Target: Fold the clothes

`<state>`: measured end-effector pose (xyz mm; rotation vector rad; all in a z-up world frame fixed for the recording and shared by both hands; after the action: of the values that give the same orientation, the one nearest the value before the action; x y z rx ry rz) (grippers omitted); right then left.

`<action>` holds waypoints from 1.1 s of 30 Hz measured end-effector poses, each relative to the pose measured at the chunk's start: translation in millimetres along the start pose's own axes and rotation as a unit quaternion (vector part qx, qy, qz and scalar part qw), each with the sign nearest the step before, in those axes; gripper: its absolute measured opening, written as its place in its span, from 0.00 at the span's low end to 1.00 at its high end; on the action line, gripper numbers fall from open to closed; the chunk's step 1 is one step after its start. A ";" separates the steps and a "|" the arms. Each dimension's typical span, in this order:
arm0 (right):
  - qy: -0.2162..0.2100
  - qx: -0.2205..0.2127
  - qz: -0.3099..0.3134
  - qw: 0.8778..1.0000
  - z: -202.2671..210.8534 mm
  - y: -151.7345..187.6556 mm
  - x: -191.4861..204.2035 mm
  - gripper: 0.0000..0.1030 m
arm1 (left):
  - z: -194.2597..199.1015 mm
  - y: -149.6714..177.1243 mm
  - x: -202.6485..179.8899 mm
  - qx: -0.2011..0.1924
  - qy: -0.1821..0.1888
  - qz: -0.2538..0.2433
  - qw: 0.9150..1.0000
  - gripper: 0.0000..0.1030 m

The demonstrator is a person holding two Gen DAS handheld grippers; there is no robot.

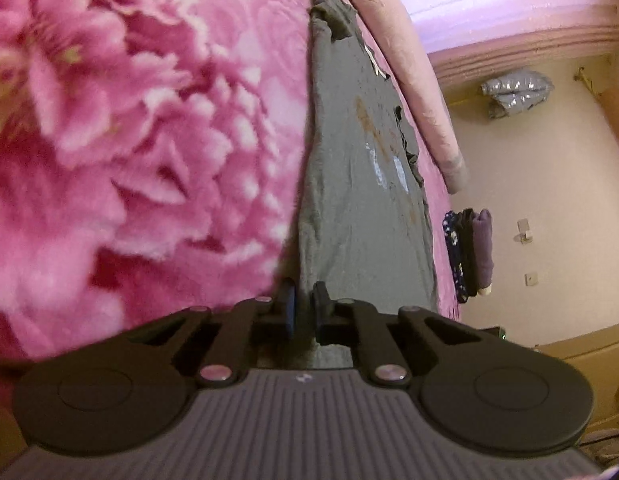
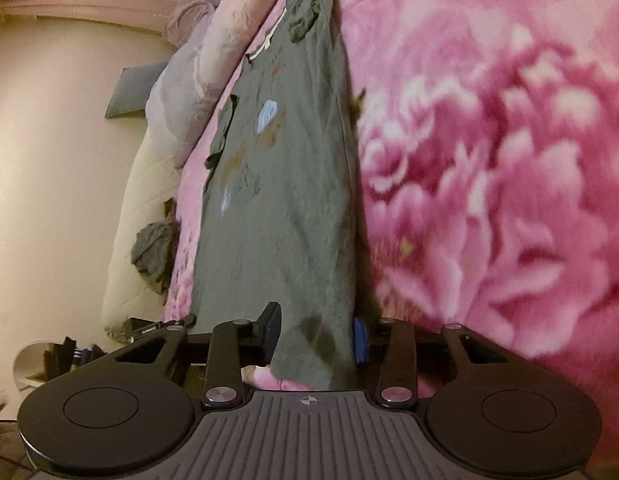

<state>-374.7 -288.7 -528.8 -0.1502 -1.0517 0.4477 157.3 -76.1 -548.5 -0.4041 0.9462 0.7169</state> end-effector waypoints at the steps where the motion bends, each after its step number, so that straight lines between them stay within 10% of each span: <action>1: 0.001 -0.002 -0.003 1.000 -2.5 -1.0 -1.0 0.39 | 0.9 2.5 1.5 0.001 0.000 0.003 1.000 0.08; 5: 0.010 -0.006 -0.013 1.000 -13.6 -2.7 -6.0 0.07 | 4.2 9.2 2.6 0.002 -0.008 0.003 1.000 0.01; 8: 0.025 -0.017 -0.011 1.000 -9.7 -1.2 -5.2 0.02 | 14.6 12.5 -3.9 -0.007 -0.020 -0.020 1.000 0.00; 20: 0.056 -0.076 0.043 0.995 44.5 18.9 57.0 0.01 | 81.2 50.2 -41.4 -0.061 -0.008 -0.072 0.996 0.00; 33: 0.034 -0.139 0.015 0.990 106.8 162.4 127.9 0.01 | 184.7 194.1 -9.2 -0.122 0.050 -0.003 0.991 0.00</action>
<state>-459.9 -97.8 -426.7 -0.4278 -1.0419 0.3195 124.8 168.4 -443.4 -0.6634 0.9533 0.8166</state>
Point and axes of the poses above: each gripper's, at about its wrist camera, not at the fingertips, and z roughly against the way its jaws point, x to its left, y to its underside, the point moved 10 cm from there along -z, roughly the way its jaws point, and after that the axes turned 13 degrees about z, right-handed, at the moved point
